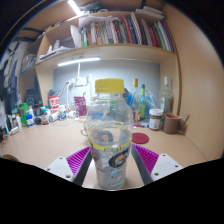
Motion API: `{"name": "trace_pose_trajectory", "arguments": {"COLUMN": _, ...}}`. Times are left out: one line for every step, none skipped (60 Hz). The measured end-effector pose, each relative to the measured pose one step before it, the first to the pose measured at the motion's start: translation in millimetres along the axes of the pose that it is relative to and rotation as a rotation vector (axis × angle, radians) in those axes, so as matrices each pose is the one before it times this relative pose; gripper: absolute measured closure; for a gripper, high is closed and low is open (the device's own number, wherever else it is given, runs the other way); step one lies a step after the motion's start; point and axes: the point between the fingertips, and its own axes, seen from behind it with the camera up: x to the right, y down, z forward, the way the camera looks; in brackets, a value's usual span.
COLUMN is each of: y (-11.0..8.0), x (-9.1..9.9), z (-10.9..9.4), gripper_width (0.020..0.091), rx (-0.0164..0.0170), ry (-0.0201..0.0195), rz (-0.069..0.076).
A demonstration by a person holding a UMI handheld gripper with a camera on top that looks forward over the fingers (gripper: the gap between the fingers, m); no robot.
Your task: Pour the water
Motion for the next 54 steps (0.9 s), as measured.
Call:
{"name": "trace_pose_trajectory", "arguments": {"y": -0.72, "x": -0.51, "z": 3.61, "gripper_width": 0.028, "rx": 0.00637, "ry": 0.0, "rz": -0.0032}}
{"name": "trace_pose_trajectory", "arguments": {"y": -0.64, "x": -0.82, "z": 3.28, "gripper_width": 0.0267, "rx": 0.00554, "ry": -0.00098, "rz": -0.0027}}
{"name": "trace_pose_trajectory", "arguments": {"y": -1.94, "x": 0.95, "z": 4.41, "gripper_width": 0.0268, "rx": 0.00571, "ry": -0.004, "rz": -0.0044}}
{"name": "trace_pose_trajectory", "arguments": {"y": -0.72, "x": -1.22, "z": 2.99, "gripper_width": 0.0275, "rx": 0.00457, "ry": -0.00245, "rz": -0.0031}}
{"name": "trace_pose_trajectory", "arguments": {"y": -0.39, "x": -0.91, "z": 2.43, "gripper_width": 0.0279, "rx": 0.00244, "ry": -0.00091, "rz": -0.0036}}
{"name": "trace_pose_trajectory", "arguments": {"y": -0.13, "x": -0.51, "z": 2.2, "gripper_width": 0.0336, "rx": 0.00228, "ry": -0.00028, "rz": -0.0035}}
{"name": "trace_pose_trajectory", "arguments": {"y": 0.21, "x": -0.69, "z": 2.01, "gripper_width": 0.0394, "rx": 0.00013, "ry": -0.00065, "rz": -0.0041}}
{"name": "trace_pose_trajectory", "arguments": {"y": 0.28, "x": -0.51, "z": 1.55, "gripper_width": 0.0451, "rx": -0.00314, "ry": -0.00016, "rz": -0.0047}}
{"name": "trace_pose_trajectory", "arguments": {"y": 1.03, "x": 0.09, "z": 0.2, "gripper_width": 0.0508, "rx": -0.00681, "ry": 0.00185, "rz": 0.0022}}
{"name": "trace_pose_trajectory", "arguments": {"y": 0.25, "x": 0.9, "z": 0.09, "gripper_width": 0.0528, "rx": -0.00414, "ry": 0.00691, "rz": 0.0028}}
{"name": "trace_pose_trajectory", "arguments": {"y": 1.57, "x": 1.38, "z": -0.3, "gripper_width": 0.0532, "rx": -0.01054, "ry": 0.00853, "rz": 0.0021}}
{"name": "trace_pose_trajectory", "arguments": {"y": 0.03, "x": 1.13, "z": -0.73, "gripper_width": 0.0543, "rx": -0.00501, "ry": 0.00626, "rz": 0.0017}}
{"name": "trace_pose_trajectory", "arguments": {"y": -1.04, "x": 1.4, "z": -1.04, "gripper_width": 0.0546, "rx": -0.0002, "ry": 0.00535, "rz": -0.0007}}
{"name": "trace_pose_trajectory", "arguments": {"y": -0.88, "x": 2.24, "z": -1.68, "gripper_width": 0.0554, "rx": 0.00721, "ry": 0.00606, "rz": -0.003}}
{"name": "trace_pose_trajectory", "arguments": {"y": -1.74, "x": 3.18, "z": -1.13, "gripper_width": 0.0562, "rx": 0.00552, "ry": 0.01093, "rz": -0.002}}
{"name": "trace_pose_trajectory", "arguments": {"y": -1.22, "x": 5.26, "z": -0.91, "gripper_width": 0.0568, "rx": 0.00095, "ry": 0.01851, "rz": -0.0007}}
{"name": "trace_pose_trajectory", "arguments": {"y": 0.88, "x": 6.17, "z": -0.62, "gripper_width": 0.0573, "rx": -0.00608, "ry": 0.02498, "rz": 0.0024}}
{"name": "trace_pose_trajectory", "arguments": {"y": 2.72, "x": 5.81, "z": -0.43, "gripper_width": 0.058, "rx": -0.01422, "ry": 0.02474, "rz": 0.0031}}
{"name": "trace_pose_trajectory", "arguments": {"y": 3.54, "x": 4.55, "z": -0.62, "gripper_width": 0.0589, "rx": -0.02049, "ry": 0.01868, "rz": 0.0047}}
{"name": "trace_pose_trajectory", "arguments": {"y": 2.83, "x": 1.7, "z": -0.78, "gripper_width": 0.0583, "rx": -0.02337, "ry": 0.00697, "rz": 0.0074}}
{"name": "trace_pose_trajectory", "arguments": {"y": -0.18, "x": -1.11, "z": -0.31, "gripper_width": 0.0602, "rx": -0.01089, "ry": -0.00588, "rz": 0.0152}}
{"name": "trace_pose_trajectory", "arguments": {"y": -0.75, "x": -2.06, "z": -0.91, "gripper_width": 0.0604, "rx": -0.01318, "ry": -0.01394, "rz": 0.0119}}
{"name": "trace_pose_trajectory", "arguments": {"y": -1.15, "x": -0.79, "z": -0.64, "gripper_width": 0.0605, "rx": -0.01309, "ry": -0.01305, "rz": 0.0101}}
{"name": "trace_pose_trajectory", "arguments": {"y": -1.43, "x": 2.8, "z": 0.25, "gripper_width": 0.0605, "rx": -0.00478, "ry": -0.00683, "rz": 0.0057}}
{"name": "trace_pose_trajectory", "arguments": {"y": -4.26, "x": 2.69, "z": -0.27, "gripper_width": 0.0605, "rx": -0.00496, "ry": -0.00004, "rz": -0.0014}}
{"name": "trace_pose_trajectory", "arguments": {"y": -4.01, "x": 5.24, "z": -0.74, "gripper_width": 0.0605, "rx": -0.00003, "ry": 0.00769, "rz": -0.0092}}
{"name": "trace_pose_trajectory", "arguments": {"y": -6.81, "x": 6.13, "z": 0.39, "gripper_width": 0.0605, "rx": 0.0007, "ry": 0.00885, "rz": -0.0162}}
{"name": "trace_pose_trajectory", "arguments": {"y": -7.94, "x": 6.87, "z": 0.72, "gripper_width": 0.0604, "rx": 0.00286, "ry": 0.01176, "rz": -0.0199}}
{"name": "trace_pose_trajectory", "arguments": {"y": -8.26, "x": 6.69, "z": 1.69, "gripper_width": 0.0604, "rx": 0.0029, "ry": 0.01087, "rz": -0.0248}}
{"name": "trace_pose_trajectory", "arguments": {"y": -8.34, "x": 6.62, "z": 2.47, "gripper_width": 0.0605, "rx": 0.0019, "ry": 0.00858, "rz": -0.0314}}
{"name": "trace_pose_trajectory", "arguments": {"y": -9.24, "x": 6.92, "z": 2.98, "gripper_width": 0.0604, "rx": 0.00248, "ry": 0.00833, "rz": -0.0367}}
{"name": "trace_pose_trajectory", "arguments": {"y": -9.74, "x": 7.57, "z": 3.38, "gripper_width": 0.0605, "rx": 0.00341, "ry": 0.01061, "rz": -0.0392}}
{"name": "trace_pose_trajectory", "arguments": {"y": -9.59, "x": 7.59, "z": 4.33, "gripper_width": 0.0605, "rx": 0.00258, "ry": 0.01118, "rz": -0.0441}}
{"name": "trace_pose_trajectory", "arguments": {"y": -9.64, "x": 5.11, "z": 5.08, "gripper_width": 0.0604, "rx": 0.00177, "ry": 0.00851, "rz": -0.051}}
{"name": "trace_pose_trajectory", "arguments": {"y": -8.53, "x": 6.39, "z": 5.44, "gripper_width": 0.0604, "rx": -0.00209, "ry": 0.00627, "rz": -0.0582}}
{"name": "trace_pose_trajectory", "arguments": {"y": -9.17, "x": 8.72, "z": 5.18, "gripper_width": 0.0615, "rx": 0.00365, "ry": 0.01314, "rz": -0.06}}
{"name": "trace_pose_trajectory", "arguments": {"y": -8.8, "x": 7.75, "z": 6.96, "gripper_width": 0.0618, "rx": 0.00772, "ry": 0.01757, "rz": -0.0552}}
{"name": "trace_pose_trajectory", "arguments": {"y": -9.27, "x": 9.56, "z": 6.42, "gripper_width": 0.0617, "rx": 0.00609, "ry": 0.02209, "rz": -0.063}}
{"name": "trace_pose_trajectory", "arguments": {"y": -8.67, "x": 8.5, "z": 7.01, "gripper_width": 0.0618, "rx": 0.00463, "ry": 0.01894, "rz": -0.0699}}
{"name": "trace_pose_trajectory", "arguments": {"y": -7.67, "x": 6.92, "z": 7.48, "gripper_width": 0.0618, "rx": 0.00173, "ry": 0.01305, "rz": -0.0762}}
{"name": "trace_pose_trajectory", "arguments": {"y": -6.09, "x": 5.77, "z": 7.34, "gripper_width": 0.0618, "rx": -0.00196, "ry": 0.00916, "rz": -0.0783}}
{"name": "trace_pose_trajectory", "arguments": {"y": -6.81, "x": 5.29, "z": 7.56, "gripper_width": 0.0619, "rx": 0.00032, "ry": 0.00756, "rz": -0.0754}}
{"name": "trace_pose_trajectory", "arguments": {"y": -7.48, "x": 4.07, "z": 7.2, "gripper_width": 0.062, "rx": 0.00553, "ry": 0.00624, "rz": -0.0693}}
{"name": "trace_pose_trajectory", "arguments": {"y": -7.44, "x": 3.57, "z": 7.33, "gripper_width": 0.062, "rx": 0.00695, "ry": 0.00292, "rz": -0.0692}}
{"name": "trace_pose_trajectory", "arguments": {"y": -6.16, "x": 2.45, "z": 9.66, "gripper_width": 0.062, "rx": 0.00655, "ry": -0.0058, "rz": -0.0797}}
{"name": "trace_pose_trajectory", "arguments": {"y": -5.92, "x": 1.63, "z": 7.47, "gripper_width": 0.0619, "rx": -0.00021, "ry": -0.00022, "rz": -0.0878}}
{"name": "trace_pose_trajectory", "arguments": {"y": -6.0, "x": -0.85, "z": 10.04, "gripper_width": 0.0621, "rx": -0.00119, "ry": 0.00536, "rz": -0.0902}}
{"name": "trace_pose_trajectory", "arguments": {"y": -4.94, "x": 2.26, "z": 7.32, "gripper_width": 0.062, "rx": -0.0008, "ry": 0.00692, "rz": -0.0929}}
{"name": "trace_pose_trajectory", "arguments": {"y": -5.37, "x": 1.7, "z": 7.19, "gripper_width": 0.0621, "rx": 0.00051, "ry": 0.00794, "rz": -0.0921}}
{"name": "trace_pose_trajectory", "arguments": {"y": -6.48, "x": 2.48, "z": 7.09, "gripper_width": 0.0621, "rx": 0.0045, "ry": 0.00937, "rz": -0.0893}}
{"name": "trace_pose_trajectory", "arguments": {"y": -6.9, "x": 3.41, "z": 6.39, "gripper_width": 0.062, "rx": 0.00725, "ry": 0.01344, "rz": -0.0838}}
{"name": "trace_pose_trajectory", "arguments": {"y": -6.67, "x": 3.76, "z": 6.34, "gripper_width": 0.062, "rx": 0.00838, "ry": 0.01656, "rz": -0.0802}}
{"name": "trace_pose_trajectory", "arguments": {"y": -0.32, "x": 8.91, "z": 3.14, "gripper_width": 0.062, "rx": 0.01331, "ry": 0.00488, "rz": -0.0921}}
{"name": "trace_pose_trajectory", "arguments": {"y": -6.06, "x": 3.59, "z": 6.7, "gripper_width": 0.0622, "rx": 0.00527, "ry": 0.01526, "rz": -0.0782}}
